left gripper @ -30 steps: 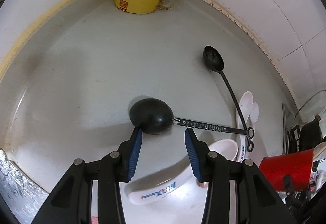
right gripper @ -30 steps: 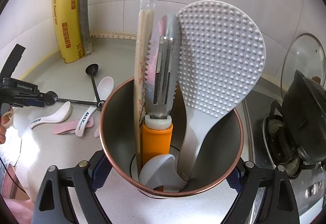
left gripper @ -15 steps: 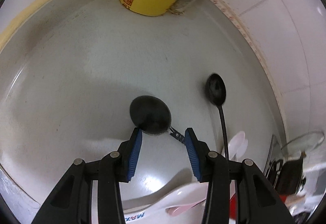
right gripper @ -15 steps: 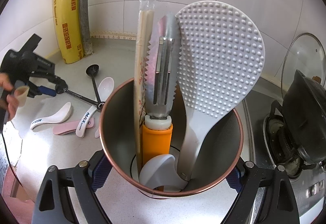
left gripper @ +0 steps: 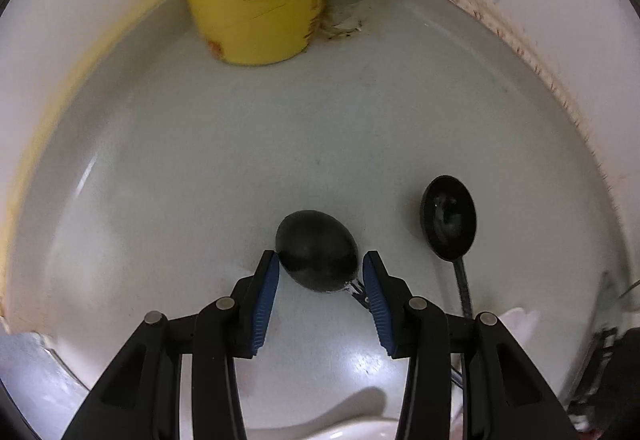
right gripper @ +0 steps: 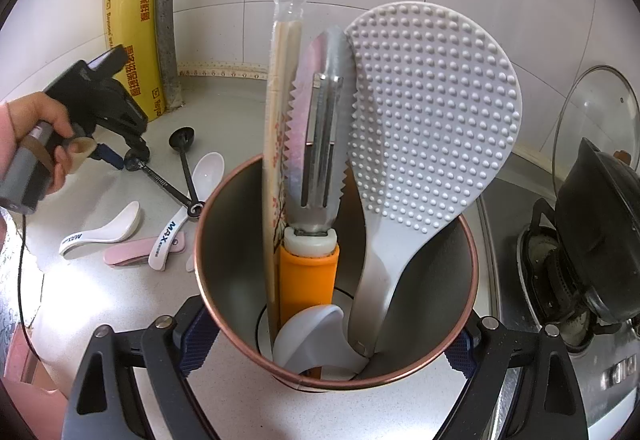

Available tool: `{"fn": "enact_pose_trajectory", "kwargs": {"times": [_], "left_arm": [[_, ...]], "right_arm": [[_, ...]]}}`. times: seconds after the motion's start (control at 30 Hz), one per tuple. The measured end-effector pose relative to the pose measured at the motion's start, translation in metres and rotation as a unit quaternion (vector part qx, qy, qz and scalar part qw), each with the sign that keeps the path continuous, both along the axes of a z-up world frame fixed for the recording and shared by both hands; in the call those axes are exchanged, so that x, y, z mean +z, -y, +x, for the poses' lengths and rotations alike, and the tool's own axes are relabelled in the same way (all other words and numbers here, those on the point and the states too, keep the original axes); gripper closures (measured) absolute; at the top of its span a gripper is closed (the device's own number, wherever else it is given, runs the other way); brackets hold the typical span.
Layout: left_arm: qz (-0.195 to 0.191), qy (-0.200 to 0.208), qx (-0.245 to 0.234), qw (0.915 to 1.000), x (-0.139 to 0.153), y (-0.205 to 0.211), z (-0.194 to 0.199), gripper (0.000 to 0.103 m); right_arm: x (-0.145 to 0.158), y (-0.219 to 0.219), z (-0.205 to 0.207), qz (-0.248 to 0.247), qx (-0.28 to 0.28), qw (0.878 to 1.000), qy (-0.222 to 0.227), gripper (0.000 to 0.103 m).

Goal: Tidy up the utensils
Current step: 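Raise the black ladle higher with the left gripper, handle hanging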

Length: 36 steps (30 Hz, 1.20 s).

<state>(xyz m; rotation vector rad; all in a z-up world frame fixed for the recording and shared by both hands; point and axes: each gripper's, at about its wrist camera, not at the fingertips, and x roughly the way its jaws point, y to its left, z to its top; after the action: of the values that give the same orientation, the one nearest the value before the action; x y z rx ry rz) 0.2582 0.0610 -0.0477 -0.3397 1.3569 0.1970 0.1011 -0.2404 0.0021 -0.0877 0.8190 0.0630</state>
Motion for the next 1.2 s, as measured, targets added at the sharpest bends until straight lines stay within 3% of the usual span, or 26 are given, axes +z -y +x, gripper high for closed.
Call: {"fn": "enact_pose_trajectory", "kwargs": {"times": [0.13, 0.2, 0.33, 0.43, 0.53, 0.63, 0.83, 0.93, 1.2], "left_arm": [[0.055, 0.008, -0.025, 0.9982, -0.002, 0.018, 0.002, 0.059], [0.059, 0.022, -0.03, 0.9976, -0.002, 0.021, 0.0, 0.059], [-0.019, 0.069, -0.021, 0.9972, 0.002, 0.013, -0.009, 0.06], [-0.033, 0.12, -0.023, 0.992, 0.017, 0.004, -0.022, 0.06], [-0.045, 0.188, -0.029, 0.9807, 0.04, -0.004, -0.041, 0.06], [-0.03, 0.259, -0.042, 0.9646, 0.068, -0.008, -0.063, 0.06], [-0.018, 0.345, -0.063, 0.9365, 0.108, -0.009, -0.083, 0.061], [-0.011, 0.374, -0.078, 0.9243, 0.126, -0.009, -0.088, 0.061], [-0.018, 0.411, -0.112, 0.9048, 0.141, -0.003, -0.109, 0.061]], "right_arm": [[0.0, 0.0, 0.0, 0.0, 0.0, 1.0, 0.0, 0.01], [0.0, 0.0, 0.0, 0.0, 0.0, 1.0, 0.0, 0.01], [0.0, 0.001, 0.001, 0.0, -0.001, 1.0, 0.0, 0.01], [0.0, 0.001, 0.001, -0.002, -0.001, 1.0, 0.0, 0.01], [-0.001, 0.0, 0.002, -0.002, -0.001, 1.0, 0.0, 0.01], [-0.001, 0.0, 0.003, -0.002, -0.001, 1.0, -0.001, 0.01], [-0.004, 0.0, 0.005, -0.002, 0.0, 1.0, -0.004, 0.01], [-0.006, 0.0, 0.008, -0.001, 0.001, 1.0, -0.006, 0.01], [-0.01, -0.001, 0.012, 0.0, 0.003, 1.0, -0.007, 0.01]]}}
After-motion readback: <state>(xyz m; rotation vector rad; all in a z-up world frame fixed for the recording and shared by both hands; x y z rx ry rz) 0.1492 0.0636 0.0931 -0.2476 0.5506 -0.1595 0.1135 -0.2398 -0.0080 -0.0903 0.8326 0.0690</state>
